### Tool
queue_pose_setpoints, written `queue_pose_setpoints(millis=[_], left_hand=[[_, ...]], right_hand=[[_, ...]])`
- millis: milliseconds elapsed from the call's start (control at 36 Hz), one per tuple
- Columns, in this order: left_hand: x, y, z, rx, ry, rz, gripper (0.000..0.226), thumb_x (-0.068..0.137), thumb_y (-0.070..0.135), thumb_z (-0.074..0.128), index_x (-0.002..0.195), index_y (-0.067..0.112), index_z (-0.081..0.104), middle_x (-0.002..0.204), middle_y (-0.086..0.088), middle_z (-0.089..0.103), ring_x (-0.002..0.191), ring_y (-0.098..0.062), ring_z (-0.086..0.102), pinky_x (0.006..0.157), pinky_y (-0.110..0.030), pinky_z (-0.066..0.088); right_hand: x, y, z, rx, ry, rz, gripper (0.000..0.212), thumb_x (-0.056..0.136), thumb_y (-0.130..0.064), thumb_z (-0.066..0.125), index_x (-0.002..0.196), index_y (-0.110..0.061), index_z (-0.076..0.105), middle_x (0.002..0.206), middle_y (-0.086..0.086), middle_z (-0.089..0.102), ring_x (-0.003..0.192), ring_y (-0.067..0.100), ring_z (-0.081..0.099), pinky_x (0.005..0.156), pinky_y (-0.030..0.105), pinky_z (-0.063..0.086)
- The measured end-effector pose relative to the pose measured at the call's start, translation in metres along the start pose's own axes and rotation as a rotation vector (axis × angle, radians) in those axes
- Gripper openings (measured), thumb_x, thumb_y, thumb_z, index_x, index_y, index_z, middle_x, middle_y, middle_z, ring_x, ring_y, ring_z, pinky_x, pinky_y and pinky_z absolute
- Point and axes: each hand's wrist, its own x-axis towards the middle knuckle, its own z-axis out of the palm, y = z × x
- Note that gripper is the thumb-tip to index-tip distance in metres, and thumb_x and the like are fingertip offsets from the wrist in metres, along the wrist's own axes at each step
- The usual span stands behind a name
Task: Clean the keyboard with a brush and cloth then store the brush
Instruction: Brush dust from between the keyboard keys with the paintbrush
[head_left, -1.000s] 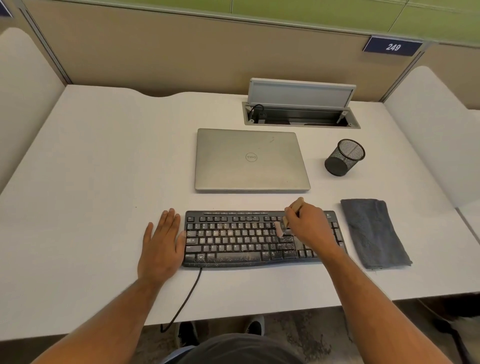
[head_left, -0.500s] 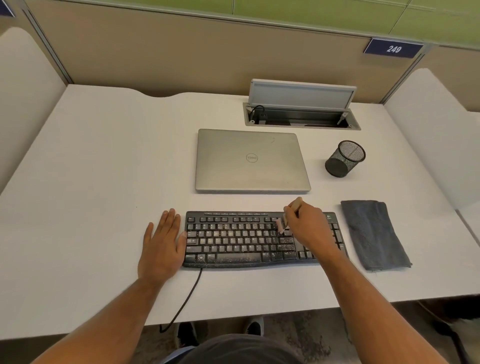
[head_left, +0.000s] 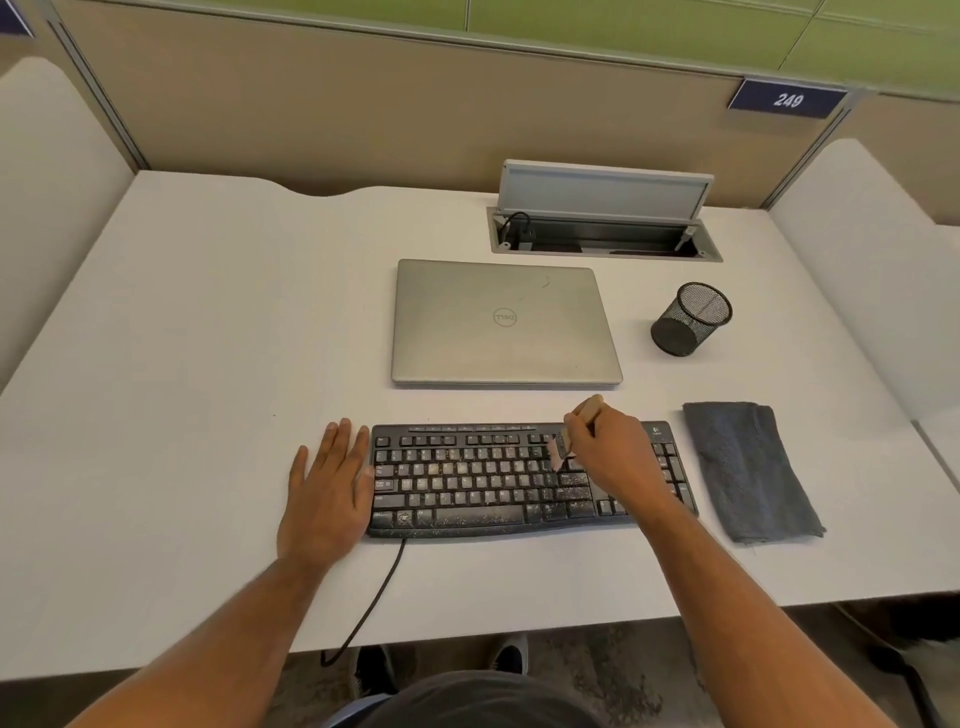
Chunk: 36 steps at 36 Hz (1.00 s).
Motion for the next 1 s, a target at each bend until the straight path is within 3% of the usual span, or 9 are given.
queue_pose_setpoints(millis=[139, 250, 417, 583, 694, 861, 1000], left_hand=[[0.0002, 0.0008, -0.0007, 0.006, -0.013, -0.005, 0.065, 0.103, 0.046, 0.005, 0.163, 0.024, 0.019, 0.170, 0.002, 0.012, 0.157, -0.012, 0.002, 0.128, -0.048, 0.006], [0.0003, 0.0005, -0.0003, 0.003, -0.014, 0.001, 0.064, 0.104, 0.045, 0.007, 0.163, 0.024, 0.020, 0.170, 0.001, 0.012, 0.157, -0.013, 0.001, 0.127, -0.048, 0.006], [0.0002, 0.0002, -0.0002, 0.014, -0.019, -0.002, 0.064, 0.103, 0.044, 0.008, 0.162, 0.023, 0.022, 0.170, 0.000, 0.013, 0.158, -0.014, 0.003, 0.127, -0.049, 0.006], [-0.0003, 0.0014, -0.0006, 0.017, -0.020, -0.004, 0.064, 0.103, 0.044, 0.008, 0.162, 0.023, 0.023, 0.170, 0.000, 0.014, 0.158, -0.014, 0.004, 0.127, -0.049, 0.007], [0.0002, 0.0020, -0.0014, 0.021, -0.019, -0.004, 0.064, 0.103, 0.043, 0.008, 0.162, 0.023, 0.024, 0.170, -0.001, 0.015, 0.158, -0.015, 0.005, 0.127, -0.049, 0.008], [-0.0001, 0.0010, -0.0012, 0.022, -0.022, -0.006, 0.064, 0.103, 0.043, 0.009, 0.162, 0.023, 0.023, 0.170, -0.001, 0.015, 0.158, -0.015, 0.006, 0.127, -0.050, 0.009], [-0.0003, 0.0022, -0.0019, 0.031, -0.028, -0.005, 0.065, 0.103, 0.044, 0.007, 0.162, 0.024, 0.024, 0.170, -0.001, 0.014, 0.158, -0.014, 0.004, 0.127, -0.049, 0.008]], right_hand=[[-0.0041, -0.0010, 0.0043, 0.047, 0.000, -0.036, 0.033, 0.109, -0.038, 0.047, 0.089, -0.018, 0.065, 0.074, -0.004, 0.069, 0.071, 0.013, 0.066, 0.061, 0.027, 0.047], [-0.0036, -0.0005, 0.0054, 0.007, -0.055, -0.033, 0.036, 0.108, -0.036, 0.046, 0.089, -0.014, 0.067, 0.076, 0.002, 0.072, 0.073, 0.020, 0.069, 0.067, 0.035, 0.054], [-0.0019, -0.0014, 0.0037, 0.041, 0.004, -0.053, 0.028, 0.108, -0.038, 0.048, 0.092, -0.023, 0.066, 0.075, -0.008, 0.070, 0.072, 0.009, 0.066, 0.062, 0.026, 0.048], [-0.0002, -0.0019, 0.0016, -0.025, -0.050, -0.017, 0.041, 0.106, -0.034, 0.048, 0.080, -0.011, 0.071, 0.071, 0.002, 0.072, 0.070, 0.021, 0.070, 0.067, 0.037, 0.058], [-0.0037, -0.0035, 0.0022, 0.044, -0.001, -0.033, 0.031, 0.108, -0.037, 0.047, 0.089, -0.022, 0.067, 0.075, -0.005, 0.071, 0.072, 0.012, 0.070, 0.068, 0.032, 0.056], [-0.0012, -0.0026, 0.0036, -0.019, -0.059, -0.010, 0.046, 0.107, -0.035, 0.047, 0.078, -0.006, 0.069, 0.071, 0.007, 0.073, 0.068, 0.025, 0.071, 0.067, 0.044, 0.060], [-0.0040, -0.0086, 0.0073, 0.133, -0.012, -0.065, 0.025, 0.106, -0.037, 0.052, 0.094, -0.025, 0.070, 0.075, -0.008, 0.072, 0.074, 0.009, 0.070, 0.071, 0.028, 0.057]])
